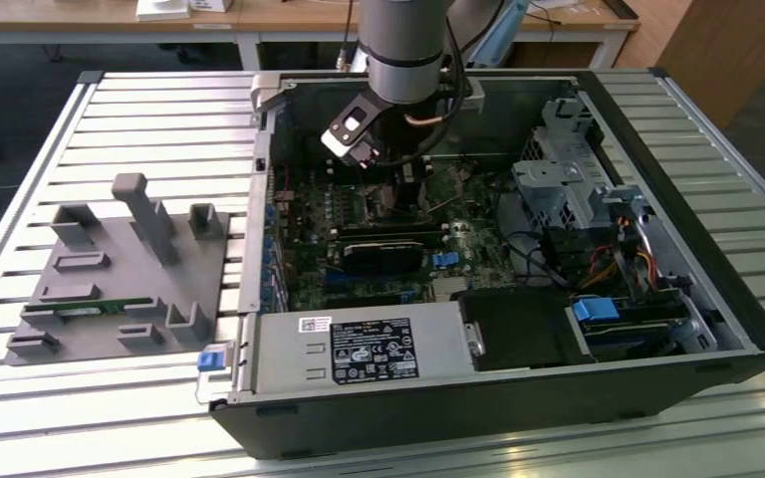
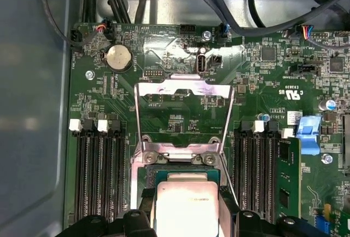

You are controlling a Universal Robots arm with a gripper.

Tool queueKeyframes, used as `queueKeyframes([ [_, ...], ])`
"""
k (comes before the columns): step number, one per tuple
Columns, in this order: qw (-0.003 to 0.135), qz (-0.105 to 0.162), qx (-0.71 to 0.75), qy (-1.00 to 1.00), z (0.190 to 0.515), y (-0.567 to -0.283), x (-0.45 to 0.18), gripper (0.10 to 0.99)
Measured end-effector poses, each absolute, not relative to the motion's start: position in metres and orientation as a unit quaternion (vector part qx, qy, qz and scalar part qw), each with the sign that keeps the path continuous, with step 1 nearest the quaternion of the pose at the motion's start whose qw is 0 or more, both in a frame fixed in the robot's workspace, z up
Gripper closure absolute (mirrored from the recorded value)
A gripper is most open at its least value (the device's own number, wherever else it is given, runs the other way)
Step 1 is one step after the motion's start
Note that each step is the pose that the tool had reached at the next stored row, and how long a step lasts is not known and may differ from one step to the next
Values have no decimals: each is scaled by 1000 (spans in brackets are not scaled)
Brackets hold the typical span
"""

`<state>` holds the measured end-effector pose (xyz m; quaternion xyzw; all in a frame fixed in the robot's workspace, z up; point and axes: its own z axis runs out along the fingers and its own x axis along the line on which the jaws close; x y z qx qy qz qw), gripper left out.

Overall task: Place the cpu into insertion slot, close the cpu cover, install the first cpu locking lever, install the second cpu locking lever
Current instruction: 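Place the cpu into insertion slot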

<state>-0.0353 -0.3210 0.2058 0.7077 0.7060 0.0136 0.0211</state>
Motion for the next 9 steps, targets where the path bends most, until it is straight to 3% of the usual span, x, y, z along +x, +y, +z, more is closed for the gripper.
queueKeyframes([
  [9,21,13,708,706,204,-320,-36,545],
])
